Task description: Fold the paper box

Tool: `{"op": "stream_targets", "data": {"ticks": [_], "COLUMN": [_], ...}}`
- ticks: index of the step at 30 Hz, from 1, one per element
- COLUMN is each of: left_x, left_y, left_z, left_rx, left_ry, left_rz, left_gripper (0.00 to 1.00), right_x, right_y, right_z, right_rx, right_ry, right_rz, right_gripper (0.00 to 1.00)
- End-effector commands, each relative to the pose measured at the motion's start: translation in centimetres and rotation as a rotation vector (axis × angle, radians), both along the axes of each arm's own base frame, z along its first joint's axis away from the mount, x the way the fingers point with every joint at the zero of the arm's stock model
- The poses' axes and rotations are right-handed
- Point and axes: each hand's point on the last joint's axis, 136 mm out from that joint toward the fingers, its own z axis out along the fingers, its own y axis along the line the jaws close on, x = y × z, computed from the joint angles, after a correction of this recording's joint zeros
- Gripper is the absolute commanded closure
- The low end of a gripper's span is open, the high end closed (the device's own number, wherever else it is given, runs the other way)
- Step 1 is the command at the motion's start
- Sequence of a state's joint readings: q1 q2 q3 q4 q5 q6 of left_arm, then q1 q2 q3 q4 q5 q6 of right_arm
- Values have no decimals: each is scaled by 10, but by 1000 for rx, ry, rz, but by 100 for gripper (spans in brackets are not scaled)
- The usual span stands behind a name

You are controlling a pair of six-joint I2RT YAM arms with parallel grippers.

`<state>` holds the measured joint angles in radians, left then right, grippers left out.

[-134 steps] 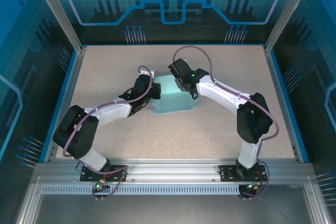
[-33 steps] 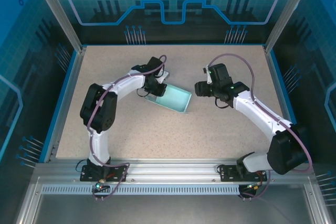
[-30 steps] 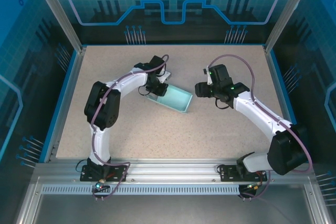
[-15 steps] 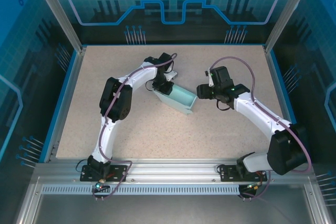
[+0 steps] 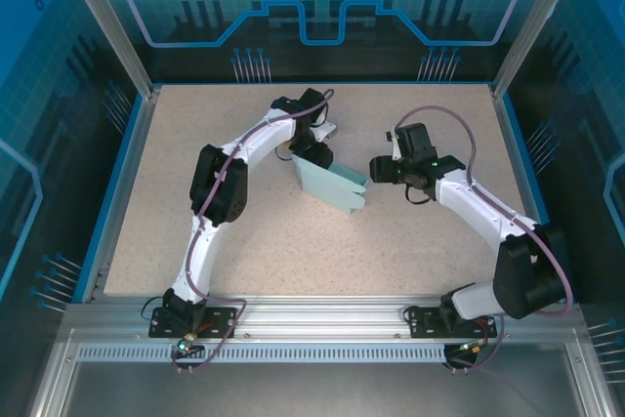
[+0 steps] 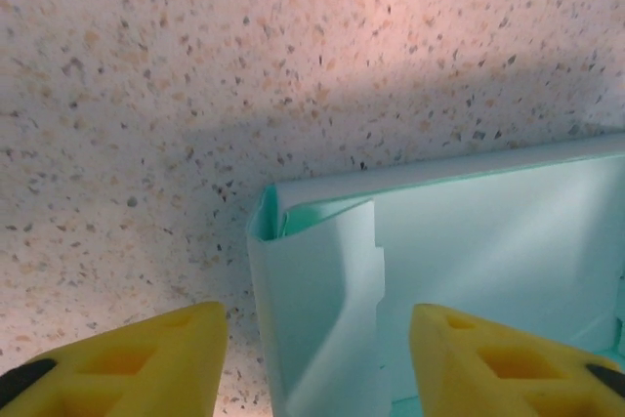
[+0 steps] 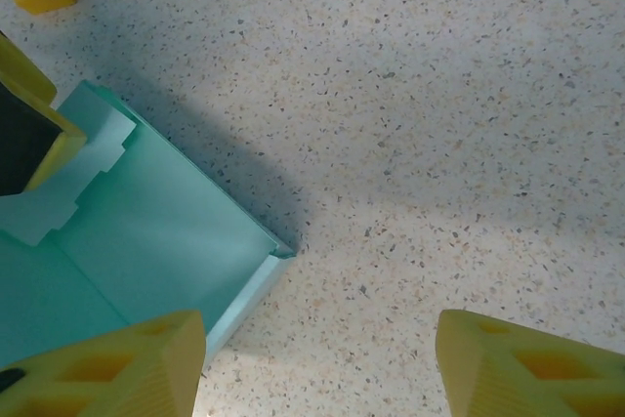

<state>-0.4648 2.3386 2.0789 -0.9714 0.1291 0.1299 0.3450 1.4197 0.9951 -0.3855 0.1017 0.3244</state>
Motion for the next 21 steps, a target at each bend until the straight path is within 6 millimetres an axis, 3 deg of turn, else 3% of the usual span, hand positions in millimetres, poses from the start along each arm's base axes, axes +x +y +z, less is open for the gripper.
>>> {"op": "stream_targets", "data": {"ticks": [1, 6, 12, 17, 21], "left_x": [15, 35, 50, 45, 28], "left_y": [-6, 3, 33, 68, 98], "left_z": [36, 67, 112, 140, 151], "left_rx": [-60, -103, -191, -271, -325], "left_ry": [-78, -172, -333, -451, -519], "left_rz": [19, 85, 226, 352, 463], "left_gripper": [44, 42, 38, 36, 35], "right_x": [10, 28, 52, 56, 55], "right_y": [6, 13, 47, 65, 71], "right_z": [-6, -21, -41, -56, -65], "right_rx": [31, 82, 200, 247, 265], "right_ry": [12, 60, 154, 203, 240], "right_rz": [18, 30, 120, 163, 181], "right_gripper": [35, 35, 35, 35, 35]}}
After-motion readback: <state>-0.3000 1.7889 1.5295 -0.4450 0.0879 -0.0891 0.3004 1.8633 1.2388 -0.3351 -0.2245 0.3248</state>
